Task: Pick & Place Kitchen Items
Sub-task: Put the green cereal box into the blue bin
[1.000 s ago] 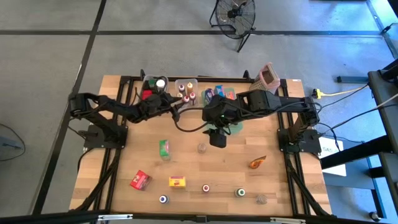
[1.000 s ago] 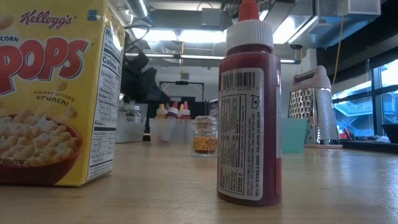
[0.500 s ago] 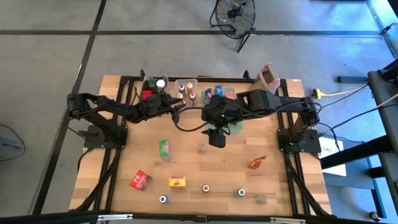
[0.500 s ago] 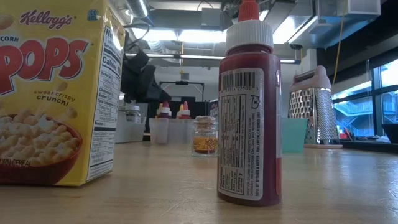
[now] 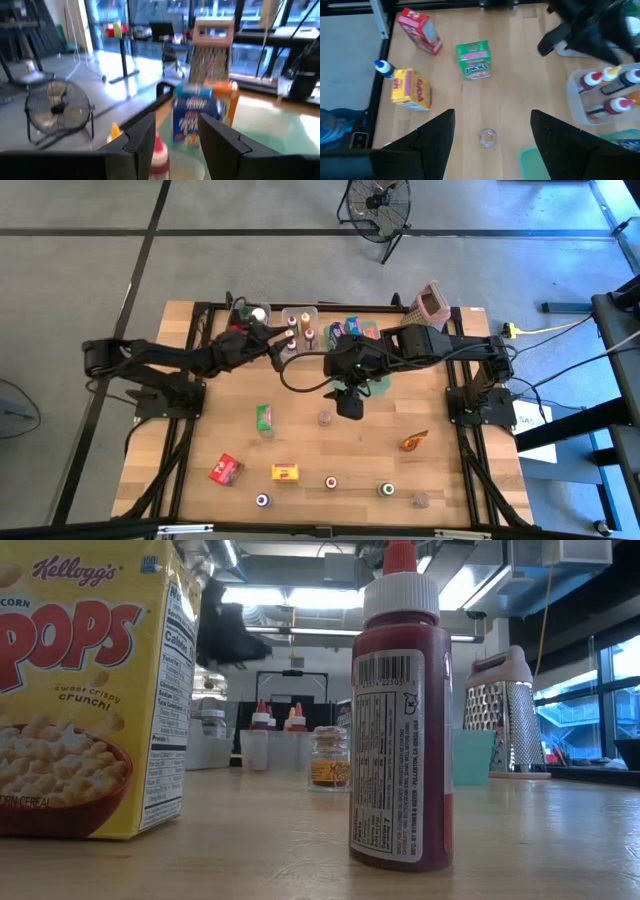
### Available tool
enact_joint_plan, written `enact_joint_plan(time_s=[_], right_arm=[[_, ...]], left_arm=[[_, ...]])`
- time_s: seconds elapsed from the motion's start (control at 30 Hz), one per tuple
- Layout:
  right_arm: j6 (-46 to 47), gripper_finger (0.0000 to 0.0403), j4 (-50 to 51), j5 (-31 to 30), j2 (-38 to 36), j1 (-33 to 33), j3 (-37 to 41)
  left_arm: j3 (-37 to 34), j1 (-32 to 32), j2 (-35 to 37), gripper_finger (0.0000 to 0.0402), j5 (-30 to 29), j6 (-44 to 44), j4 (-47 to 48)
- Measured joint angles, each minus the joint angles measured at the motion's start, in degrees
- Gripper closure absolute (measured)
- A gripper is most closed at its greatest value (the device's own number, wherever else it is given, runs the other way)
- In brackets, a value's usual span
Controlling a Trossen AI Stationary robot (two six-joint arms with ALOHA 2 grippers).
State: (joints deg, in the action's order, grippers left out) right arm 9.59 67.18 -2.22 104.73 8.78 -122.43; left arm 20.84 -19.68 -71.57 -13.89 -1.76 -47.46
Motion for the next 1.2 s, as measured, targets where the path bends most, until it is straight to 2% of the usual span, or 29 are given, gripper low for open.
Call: enact_joint_plan(time_s=[0.17, 0.33, 0.53, 0.63, 0.77, 0.87, 0.97, 1.07, 1.2], right_arm=[[0.01, 0.0139, -0.86, 2.55, 0.01, 0.00, 0.00], [0.89, 0.0139, -2.15, 3.52, 0.00, 0.00, 0.00], [1.87, 0.0139, -4.13, 3.96, 0.01, 0.33, 0.00], [1.96, 0.0139, -6.93, 3.96, 0.00, 0.95, 0.00], [4.03, 0.0139, -11.43, 3.94, 0.00, 1.98, 0.00], [6.27, 0.0139, -14.80, 3.51, 0.00, 2.97, 0.00], [7.84, 0.0139, -17.90, 2.53, 0.07, 4.28, 0.00], [8.04, 0.0139, -21.47, 1.56, 0.68, 5.40, 0.04], [9.32, 0.0139, -25.88, -1.43, 1.67, 6.47, 0.06]], left_arm=[[0.00, 2.45, 9.31, 0.0258, 3.35, 4.40, 2.93], [0.00, 5.50, 20.13, 0.0258, 7.94, 4.58, 7.71], [0.02, 7.51, 30.24, 0.0258, 16.81, -11.68, 8.74], [0.02, 7.70, 33.91, 0.0258, 24.60, -13.49, 8.67], [0.02, 7.50, 37.14, 0.0258, 32.12, -17.21, 8.77], [0.02, 6.51, 38.67, 0.0253, 35.61, -22.40, 9.65], [0.02, 5.08, 39.40, 0.0240, 41.98, -29.04, 9.83], [0.04, 4.23, 39.55, 0.0221, 49.08, -34.05, 5.99], [0.07, 4.16, 39.65, 0.0195, 55.62, -35.02, 2.06]])
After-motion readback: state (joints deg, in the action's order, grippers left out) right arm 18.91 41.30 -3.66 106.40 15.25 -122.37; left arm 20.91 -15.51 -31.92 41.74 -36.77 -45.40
